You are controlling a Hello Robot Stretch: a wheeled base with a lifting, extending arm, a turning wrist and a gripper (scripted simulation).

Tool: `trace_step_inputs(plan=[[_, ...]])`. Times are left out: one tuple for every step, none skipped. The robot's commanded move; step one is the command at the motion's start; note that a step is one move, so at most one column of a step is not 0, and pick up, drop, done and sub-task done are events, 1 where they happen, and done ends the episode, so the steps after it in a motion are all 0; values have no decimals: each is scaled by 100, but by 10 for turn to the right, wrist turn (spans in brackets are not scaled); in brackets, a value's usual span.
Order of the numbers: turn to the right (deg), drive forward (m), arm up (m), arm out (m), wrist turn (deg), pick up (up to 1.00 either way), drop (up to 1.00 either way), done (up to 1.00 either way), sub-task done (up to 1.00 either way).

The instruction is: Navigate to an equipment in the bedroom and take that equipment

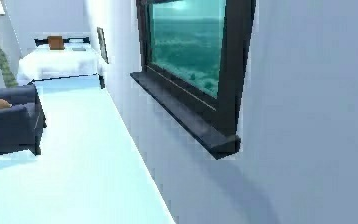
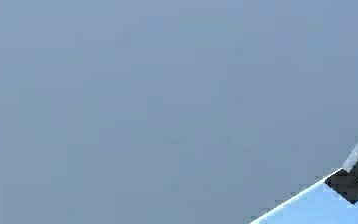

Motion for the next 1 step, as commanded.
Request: trace_step_inputs(plan=[[-300, 0, 0, 0, 0, 0, 0, 0, 0]])
